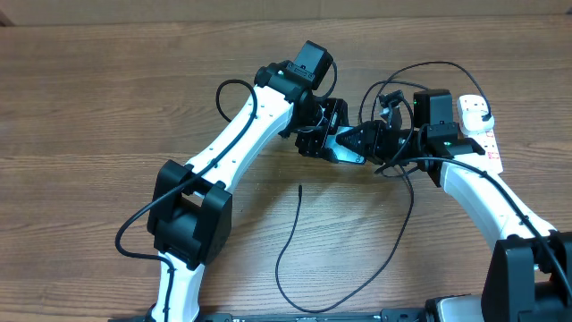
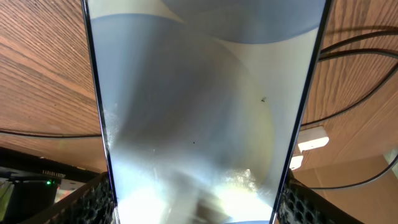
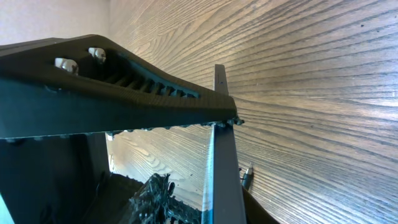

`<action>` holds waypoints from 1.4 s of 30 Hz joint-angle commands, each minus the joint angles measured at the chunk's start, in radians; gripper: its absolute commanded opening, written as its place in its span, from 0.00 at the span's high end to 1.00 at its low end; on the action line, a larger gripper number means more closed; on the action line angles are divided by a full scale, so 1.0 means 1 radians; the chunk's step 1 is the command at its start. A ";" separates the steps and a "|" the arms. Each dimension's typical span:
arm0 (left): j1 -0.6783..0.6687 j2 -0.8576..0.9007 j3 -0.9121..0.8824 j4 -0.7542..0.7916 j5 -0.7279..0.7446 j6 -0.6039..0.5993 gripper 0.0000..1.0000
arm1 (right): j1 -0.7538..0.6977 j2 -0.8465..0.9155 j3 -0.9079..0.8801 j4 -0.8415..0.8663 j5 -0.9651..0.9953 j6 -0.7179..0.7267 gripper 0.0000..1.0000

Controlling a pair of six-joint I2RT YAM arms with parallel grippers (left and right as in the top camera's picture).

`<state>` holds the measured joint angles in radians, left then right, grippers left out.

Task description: Plug charger to phone and switch on socket

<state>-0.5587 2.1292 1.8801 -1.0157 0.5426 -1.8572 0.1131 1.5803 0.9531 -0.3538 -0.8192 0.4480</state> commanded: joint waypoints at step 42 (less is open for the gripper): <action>-0.016 -0.007 0.024 0.048 -0.060 0.203 0.00 | -0.011 -0.006 0.018 -0.079 0.124 0.002 0.96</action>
<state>-0.5697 2.1292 1.8820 -0.9710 0.5098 -1.8240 0.1108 1.5806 0.9562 -0.4351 -0.7197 0.4519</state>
